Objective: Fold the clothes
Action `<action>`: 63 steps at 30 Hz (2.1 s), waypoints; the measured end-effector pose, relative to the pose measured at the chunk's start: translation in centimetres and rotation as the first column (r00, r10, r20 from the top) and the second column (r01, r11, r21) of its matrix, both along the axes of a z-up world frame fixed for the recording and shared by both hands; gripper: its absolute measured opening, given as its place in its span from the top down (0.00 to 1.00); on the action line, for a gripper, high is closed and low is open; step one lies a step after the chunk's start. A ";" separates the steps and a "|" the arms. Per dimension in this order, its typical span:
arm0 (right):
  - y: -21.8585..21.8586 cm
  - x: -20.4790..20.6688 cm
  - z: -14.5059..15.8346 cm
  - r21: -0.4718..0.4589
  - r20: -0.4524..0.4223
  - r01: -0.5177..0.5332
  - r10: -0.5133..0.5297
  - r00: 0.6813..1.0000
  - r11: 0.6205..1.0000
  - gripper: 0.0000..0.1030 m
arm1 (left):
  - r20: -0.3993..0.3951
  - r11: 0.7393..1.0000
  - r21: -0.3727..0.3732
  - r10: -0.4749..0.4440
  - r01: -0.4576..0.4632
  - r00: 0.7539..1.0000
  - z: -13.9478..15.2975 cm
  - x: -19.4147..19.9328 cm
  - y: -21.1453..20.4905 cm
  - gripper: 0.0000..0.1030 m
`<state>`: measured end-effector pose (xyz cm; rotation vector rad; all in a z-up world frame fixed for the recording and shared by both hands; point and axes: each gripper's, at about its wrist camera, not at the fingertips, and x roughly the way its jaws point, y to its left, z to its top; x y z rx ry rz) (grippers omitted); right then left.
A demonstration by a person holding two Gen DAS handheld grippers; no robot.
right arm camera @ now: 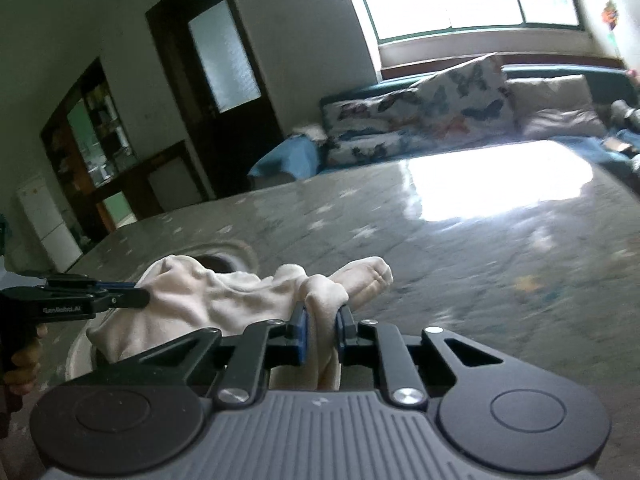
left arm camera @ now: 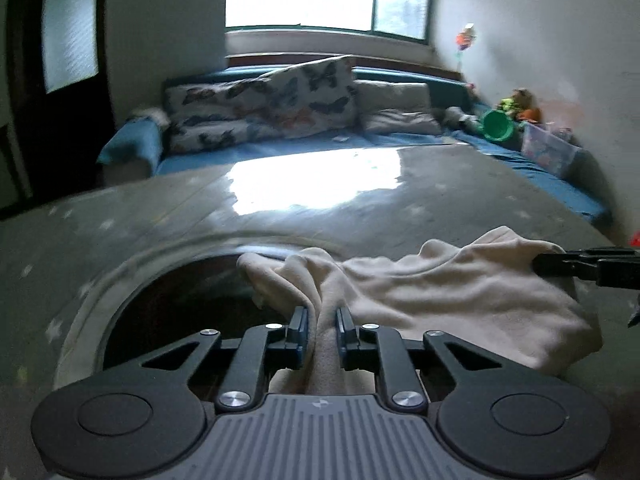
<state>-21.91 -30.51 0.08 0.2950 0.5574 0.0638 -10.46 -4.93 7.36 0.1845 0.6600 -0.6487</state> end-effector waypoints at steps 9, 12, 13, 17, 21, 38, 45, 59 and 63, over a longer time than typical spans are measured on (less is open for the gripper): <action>-7.4 -4.8 3.3 -0.149 0.019 0.212 -0.211 0.977 0.966 0.88 | 0.009 0.980 -0.031 -0.194 0.194 0.981 0.9 -1.4 -11.1 0.85; -9.6 -5.9 4.1 -0.202 0.029 0.281 -0.281 0.959 0.938 0.88 | 0.016 0.968 -0.040 -0.249 0.249 0.968 1.0 -2.0 -14.9 0.85; -10.2 -6.1 4.3 -0.219 0.031 0.302 -0.303 0.953 0.928 0.88 | 0.016 0.964 -0.038 -0.262 0.263 0.965 0.9 -2.1 -16.0 0.85; -12.7 -7.1 4.5 -0.269 0.028 0.392 -0.400 0.916 0.880 0.87 | 0.012 0.951 -0.029 -0.309 0.309 0.951 0.5 -2.8 -20.0 0.85; -14.7 -7.3 2.4 -0.288 -0.025 0.452 -0.478 0.878 0.844 0.86 | -0.029 0.947 0.004 -0.322 0.322 0.946 -1.2 -3.2 -22.6 0.85; -6.0 -4.9 0.4 -0.333 -0.043 0.218 -0.246 0.968 0.917 0.61 | -0.021 0.972 0.084 -0.219 0.220 0.975 -2.0 -1.9 -16.5 0.69; -0.1 -1.5 -2.2 -0.439 -0.088 0.088 -0.140 0.986 0.894 0.61 | 0.058 0.984 0.102 -0.155 0.149 0.986 -0.6 -2.7 -10.3 0.53; 0.2 2.9 -1.0 -0.422 -0.116 0.108 -0.172 0.978 0.900 0.61 | 0.073 0.994 0.081 0.069 -0.075 0.995 -1.5 -4.3 2.6 0.51; 0.7 2.0 -0.2 -0.406 -0.077 0.126 -0.172 0.982 0.905 0.56 | 0.089 0.982 0.083 0.161 -0.168 0.983 -2.2 -4.8 6.6 0.44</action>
